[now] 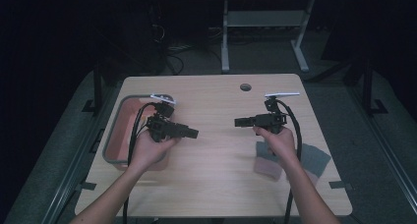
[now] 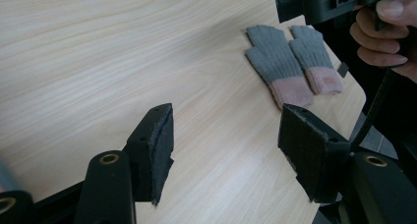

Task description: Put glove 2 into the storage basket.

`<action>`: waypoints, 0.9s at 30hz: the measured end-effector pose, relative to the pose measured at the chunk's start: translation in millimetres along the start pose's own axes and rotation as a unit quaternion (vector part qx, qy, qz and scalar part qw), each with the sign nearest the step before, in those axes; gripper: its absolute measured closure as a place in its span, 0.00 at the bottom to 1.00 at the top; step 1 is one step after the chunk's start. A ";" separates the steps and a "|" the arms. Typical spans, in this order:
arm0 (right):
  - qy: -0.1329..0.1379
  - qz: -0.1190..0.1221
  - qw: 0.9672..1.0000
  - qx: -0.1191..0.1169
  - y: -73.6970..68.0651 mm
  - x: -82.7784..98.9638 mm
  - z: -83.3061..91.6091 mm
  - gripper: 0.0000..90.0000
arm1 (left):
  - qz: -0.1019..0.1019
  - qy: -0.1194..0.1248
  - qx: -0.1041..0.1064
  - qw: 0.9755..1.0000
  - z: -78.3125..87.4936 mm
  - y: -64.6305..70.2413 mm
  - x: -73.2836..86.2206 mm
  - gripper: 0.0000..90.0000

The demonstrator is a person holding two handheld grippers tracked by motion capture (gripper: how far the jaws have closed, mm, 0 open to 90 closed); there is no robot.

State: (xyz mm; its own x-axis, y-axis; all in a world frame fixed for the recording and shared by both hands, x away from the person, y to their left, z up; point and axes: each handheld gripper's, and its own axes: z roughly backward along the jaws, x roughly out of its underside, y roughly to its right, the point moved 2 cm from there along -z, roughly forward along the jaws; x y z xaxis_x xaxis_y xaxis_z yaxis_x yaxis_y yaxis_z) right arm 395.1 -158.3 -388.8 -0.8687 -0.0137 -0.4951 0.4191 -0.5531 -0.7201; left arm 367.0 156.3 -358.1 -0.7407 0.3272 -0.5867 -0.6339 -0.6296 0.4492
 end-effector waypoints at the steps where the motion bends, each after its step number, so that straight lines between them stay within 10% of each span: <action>1: 0.001 -0.001 1.000 0.002 1.0 0.9 2.0 0.56 | -0.002 0.000 0.002 1.000 -1.7 1.3 0.1 0.42; 27: 0.009 -0.012 0.999 0.041 30.2 32.5 47.4 0.55 | -0.032 -0.015 0.049 0.998 -52.1 42.9 3.6 0.39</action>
State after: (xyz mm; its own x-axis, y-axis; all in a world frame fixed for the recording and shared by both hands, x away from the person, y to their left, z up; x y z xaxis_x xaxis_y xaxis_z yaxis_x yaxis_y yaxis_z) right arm 367.0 -214.9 -403.7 -0.8735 0.0146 -0.4866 0.3744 -0.6187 -0.6906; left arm 348.7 93.7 -376.1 -0.7028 0.3865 -0.5972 -0.6982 -0.5355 0.4751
